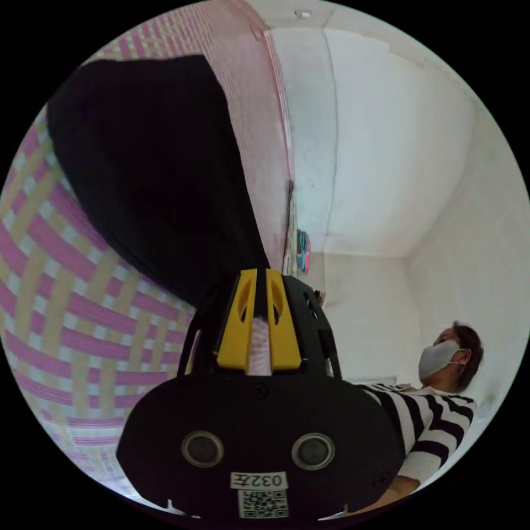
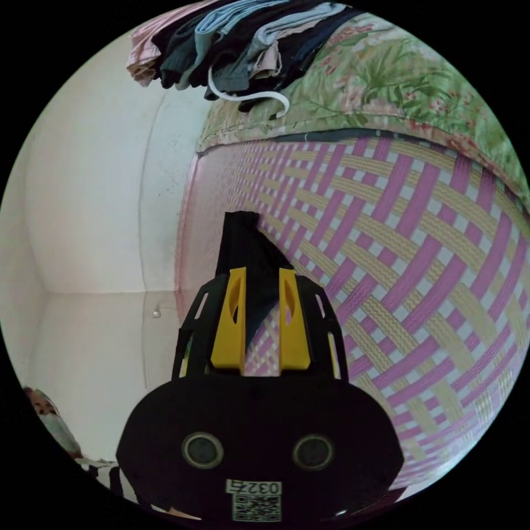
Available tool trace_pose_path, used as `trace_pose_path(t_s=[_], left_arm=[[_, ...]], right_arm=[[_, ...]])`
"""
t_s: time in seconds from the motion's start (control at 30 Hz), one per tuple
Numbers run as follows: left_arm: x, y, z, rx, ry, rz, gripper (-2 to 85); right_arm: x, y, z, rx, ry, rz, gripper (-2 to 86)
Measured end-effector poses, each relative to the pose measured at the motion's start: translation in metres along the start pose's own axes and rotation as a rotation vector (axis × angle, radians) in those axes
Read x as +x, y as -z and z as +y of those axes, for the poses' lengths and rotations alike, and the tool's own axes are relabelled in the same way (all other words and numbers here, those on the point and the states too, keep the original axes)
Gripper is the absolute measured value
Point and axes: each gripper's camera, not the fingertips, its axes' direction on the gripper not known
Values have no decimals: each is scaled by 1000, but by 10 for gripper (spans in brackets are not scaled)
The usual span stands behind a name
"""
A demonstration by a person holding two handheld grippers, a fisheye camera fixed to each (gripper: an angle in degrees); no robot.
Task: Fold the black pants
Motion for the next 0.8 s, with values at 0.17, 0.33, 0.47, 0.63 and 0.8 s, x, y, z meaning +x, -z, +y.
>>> trace_pose_path(t_s=[0.17,0.33,0.47,0.63,0.8], left_arm=[[14,-78,-3,-184,-78,15,-11],[14,-127,-10,-261,-85,18,-12],[12,-155,-21,-262,-78,-19,-12],[7,-177,-34,-246,-58,-110,-15],[-1,-197,-43,-270,-33,-203,-16]], right_arm=[[-2,19,9,16,-70,37,102],[0,2,9,-54,-36,-67,84],[-21,-4,0,-80,13,32,19],[-84,-2,-8,-118,168,181,0],[-166,7,-17,-103,408,45,-4]])
